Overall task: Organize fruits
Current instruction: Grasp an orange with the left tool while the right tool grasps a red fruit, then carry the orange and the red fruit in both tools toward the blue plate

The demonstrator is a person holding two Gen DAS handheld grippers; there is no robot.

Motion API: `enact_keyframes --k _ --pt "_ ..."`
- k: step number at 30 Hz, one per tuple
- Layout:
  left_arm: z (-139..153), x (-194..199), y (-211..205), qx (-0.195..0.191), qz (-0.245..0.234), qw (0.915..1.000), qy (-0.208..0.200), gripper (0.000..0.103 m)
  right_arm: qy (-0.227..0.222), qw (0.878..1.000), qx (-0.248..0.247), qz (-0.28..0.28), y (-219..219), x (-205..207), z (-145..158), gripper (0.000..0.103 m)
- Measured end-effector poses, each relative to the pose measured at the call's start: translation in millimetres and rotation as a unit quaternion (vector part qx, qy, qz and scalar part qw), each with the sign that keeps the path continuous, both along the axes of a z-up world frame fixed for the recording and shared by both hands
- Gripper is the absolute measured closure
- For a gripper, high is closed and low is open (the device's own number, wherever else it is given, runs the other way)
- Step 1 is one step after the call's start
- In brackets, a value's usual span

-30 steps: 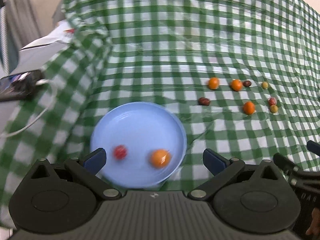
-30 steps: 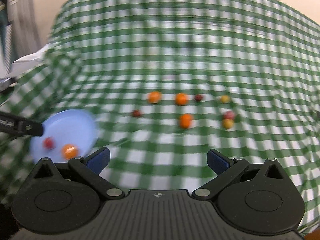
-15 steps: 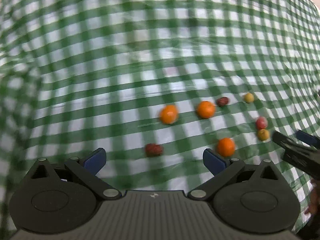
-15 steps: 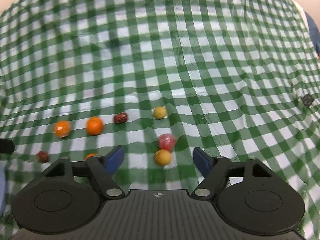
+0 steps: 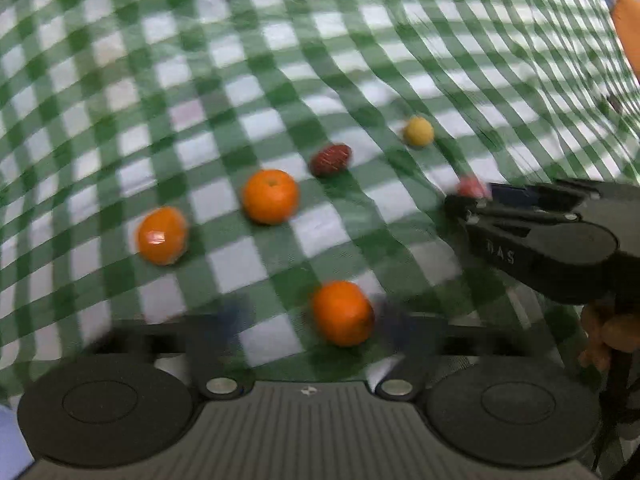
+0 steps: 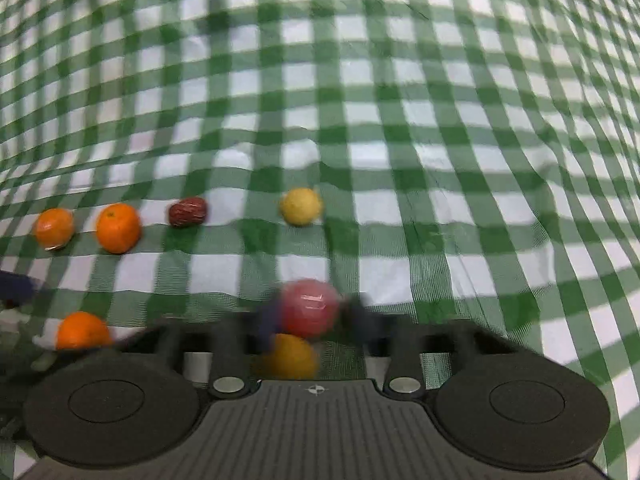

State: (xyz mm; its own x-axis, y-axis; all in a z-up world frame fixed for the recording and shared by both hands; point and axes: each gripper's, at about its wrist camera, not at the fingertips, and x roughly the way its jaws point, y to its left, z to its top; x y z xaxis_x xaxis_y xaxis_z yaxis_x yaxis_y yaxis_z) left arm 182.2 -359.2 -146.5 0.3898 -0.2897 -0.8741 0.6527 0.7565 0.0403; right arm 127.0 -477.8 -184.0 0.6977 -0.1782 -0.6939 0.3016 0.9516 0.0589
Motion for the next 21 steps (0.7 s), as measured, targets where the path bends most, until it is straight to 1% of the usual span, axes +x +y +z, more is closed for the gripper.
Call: enact_keyframes --k 1,4,6,9,10,12,14,16,21 --pt "-2 0 -2 0.004 -0.003 0.9999 0.009 0.073 0.0 1.0 -0.01 0.0 4 -3 1 0.075" --pt "3 -10 3 0.006 -0.004 0.9999 -0.014 0.074 -0.015 1.0 -0.011 -0.017 9 -16 2 0.075" --pt "10 -14 13 0.003 0.002 0.9999 -0.013 0.074 -0.021 0.999 0.004 -0.048 1 -27 5 0.075" --pt "27 -22 36 -0.007 0.018 0.9997 -0.016 0.074 -0.03 0.994 0.017 -0.101 -9 -46 15 0.075" --pt "34 -26 47 -0.009 0.023 0.9995 -0.021 0.074 -0.033 0.993 0.017 -0.112 -17 -46 22 0.075" --pt "51 -37 70 -0.01 0.033 0.999 -0.028 0.074 -0.046 0.991 0.009 -0.125 -18 -67 39 0.075" --pt "66 -50 91 -0.01 0.041 0.9985 -0.035 0.074 -0.061 0.991 -0.003 -0.116 -11 -87 58 0.075" --pt "81 -64 115 -0.007 0.053 0.9976 -0.045 0.074 -0.072 0.993 -0.012 -0.097 6 -107 75 0.075" --pt "114 -99 179 -0.009 0.101 0.9937 -0.049 0.074 -0.082 0.996 0.003 -0.032 64 -151 110 0.075"
